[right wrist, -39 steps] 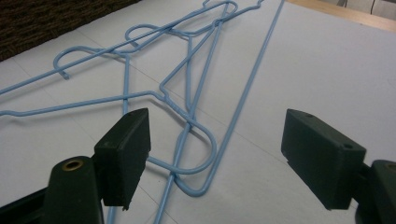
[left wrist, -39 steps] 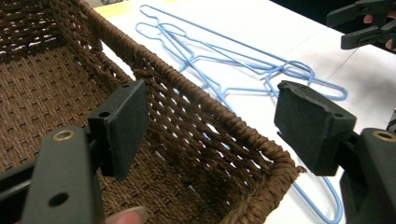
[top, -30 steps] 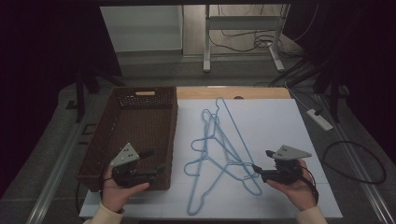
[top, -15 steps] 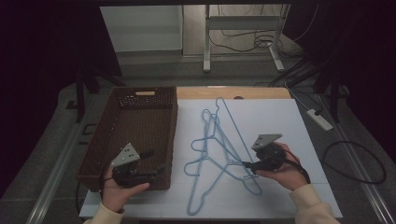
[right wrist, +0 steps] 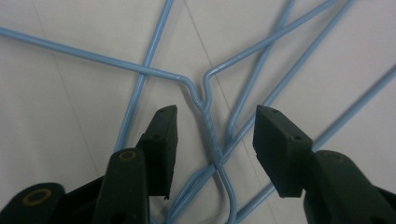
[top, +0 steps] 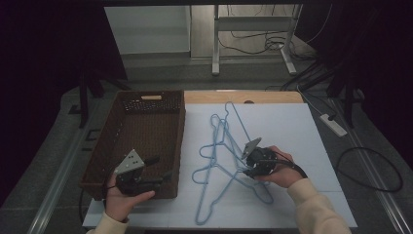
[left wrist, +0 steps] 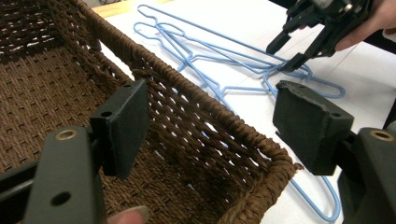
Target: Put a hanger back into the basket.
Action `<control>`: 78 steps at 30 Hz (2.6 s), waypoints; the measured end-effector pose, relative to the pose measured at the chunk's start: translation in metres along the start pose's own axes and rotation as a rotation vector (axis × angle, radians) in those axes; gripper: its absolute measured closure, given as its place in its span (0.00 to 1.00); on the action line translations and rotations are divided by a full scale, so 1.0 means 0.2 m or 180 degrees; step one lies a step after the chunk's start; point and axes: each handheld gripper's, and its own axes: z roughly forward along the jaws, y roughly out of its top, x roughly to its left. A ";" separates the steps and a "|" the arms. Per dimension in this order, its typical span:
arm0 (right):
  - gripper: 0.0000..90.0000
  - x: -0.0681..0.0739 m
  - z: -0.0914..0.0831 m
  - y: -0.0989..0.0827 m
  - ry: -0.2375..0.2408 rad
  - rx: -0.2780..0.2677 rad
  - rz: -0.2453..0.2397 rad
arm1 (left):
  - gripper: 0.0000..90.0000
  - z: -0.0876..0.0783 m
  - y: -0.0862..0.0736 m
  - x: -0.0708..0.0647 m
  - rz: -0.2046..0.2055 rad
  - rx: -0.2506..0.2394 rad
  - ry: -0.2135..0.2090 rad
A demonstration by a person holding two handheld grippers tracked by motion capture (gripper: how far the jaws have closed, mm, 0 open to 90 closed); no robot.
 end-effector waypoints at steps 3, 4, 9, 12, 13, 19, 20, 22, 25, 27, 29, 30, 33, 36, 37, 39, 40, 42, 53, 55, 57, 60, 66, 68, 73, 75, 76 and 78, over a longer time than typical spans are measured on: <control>0.65 0.01 0.03 0.02 0.0030 0.0064 -0.0086 | 0.30 0.00 0.00 0.00 0.0004 -0.0002 0.0000; 0.65 0.01 0.03 0.02 0.0030 0.0064 -0.0086 | 0.30 0.00 0.00 0.00 0.0004 -0.0002 0.0000; 0.72 0.00 0.07 0.02 0.0035 0.0174 -0.0174 | 0.30 -0.01 0.00 0.00 0.0005 -0.0011 0.0006; 0.78 0.00 0.09 0.03 0.0068 0.0200 -0.0217 | 0.30 -0.01 0.00 0.00 0.0005 -0.0008 0.0007; 0.80 0.00 0.09 0.03 0.0080 0.0201 -0.0232 | 0.30 -0.01 0.00 0.00 0.0010 -0.0005 0.0011; 0.89 0.00 0.10 0.05 0.0170 0.0294 -0.0238 | 0.30 0.00 0.01 -0.01 0.0023 0.0000 0.0008; 0.90 0.00 0.10 0.05 0.0177 0.0296 -0.0232 | 0.30 0.00 0.01 -0.01 0.0024 -0.0002 0.0009; 0.91 0.00 0.10 0.06 0.0181 0.0327 -0.0235 | 0.30 -0.01 0.01 -0.01 0.0028 -0.0006 0.0012; 0.95 0.00 0.10 0.06 0.0195 0.0338 -0.0298 | 0.30 -0.01 0.01 -0.01 0.0031 -0.0019 0.0015; 0.95 0.01 0.10 0.06 0.0188 0.0329 -0.0257 | 0.30 -0.02 0.01 -0.01 0.0037 -0.0025 0.0015; 0.95 0.00 0.08 0.06 0.0172 0.0298 -0.0268 | 0.30 -0.02 0.02 -0.01 0.0044 -0.0029 0.0015; 0.96 0.00 0.08 0.06 0.0185 0.0276 -0.0252 | 0.30 -0.02 0.02 -0.01 0.0048 -0.0033 0.0015; 0.96 0.00 0.05 0.06 0.0174 0.0281 -0.0216 | 0.30 -0.02 0.02 -0.02 0.0060 -0.0036 0.0012; 0.96 0.00 0.01 0.07 0.0161 0.0231 -0.0177 | 0.30 -0.02 0.03 -0.03 0.0065 -0.0038 0.0006; 0.96 0.01 0.00 0.07 0.0158 0.0230 -0.0159 | 0.30 -0.02 0.03 -0.03 0.0068 -0.0033 0.0002; 0.96 0.01 -0.04 0.08 0.0152 0.0193 -0.0134 | 0.30 -0.02 0.03 -0.03 0.0069 -0.0030 -0.0005; 0.96 0.01 -0.04 0.08 0.0154 0.0185 -0.0128 | 0.30 -0.02 0.03 -0.03 0.0073 -0.0028 -0.0009; 0.96 0.01 -0.07 0.08 0.0169 0.0131 -0.0078 | 0.30 -0.02 0.03 -0.04 0.0079 -0.0022 -0.0017; 0.96 0.01 -0.13 0.07 0.0142 0.0002 0.0018 | 0.31 0.01 0.05 -0.09 0.0172 0.0053 -0.0040; 0.96 0.01 -0.13 0.07 0.0145 -0.0007 0.0027 | 0.31 0.01 0.05 -0.10 0.0186 0.0071 -0.0050; 0.96 0.01 -0.14 0.06 0.0148 -0.0041 0.0035 | 0.31 0.02 0.05 -0.11 0.0195 0.0090 -0.0058; 0.96 0.01 -0.15 0.06 0.0149 -0.0072 0.0048 | 0.31 0.03 0.07 -0.13 0.0210 0.0114 -0.0080; 0.96 0.01 -0.16 0.05 0.0140 -0.0082 0.0040 | 0.32 0.06 0.11 -0.18 0.0263 0.0204 -0.0136; 0.96 0.01 -0.17 0.05 0.0141 -0.0093 0.0049 | 0.32 0.09 0.12 -0.20 0.0285 0.0246 -0.0163; 0.96 0.01 -0.18 0.04 0.0127 -0.0115 0.0086 | 0.32 0.14 0.15 -0.24 0.0326 0.0327 -0.0211; 0.96 0.01 -0.19 0.03 0.0122 -0.0104 0.0088 | 0.32 0.16 0.17 -0.26 0.0355 0.0359 -0.0231; 0.96 0.01 -0.19 0.03 0.0123 -0.0098 0.0087 | 0.32 0.18 0.17 -0.27 0.0374 0.0382 -0.0248; 0.96 0.01 -0.19 0.03 0.0115 -0.0088 0.0095 | 0.32 0.22 0.19 -0.29 0.0403 0.0419 -0.0273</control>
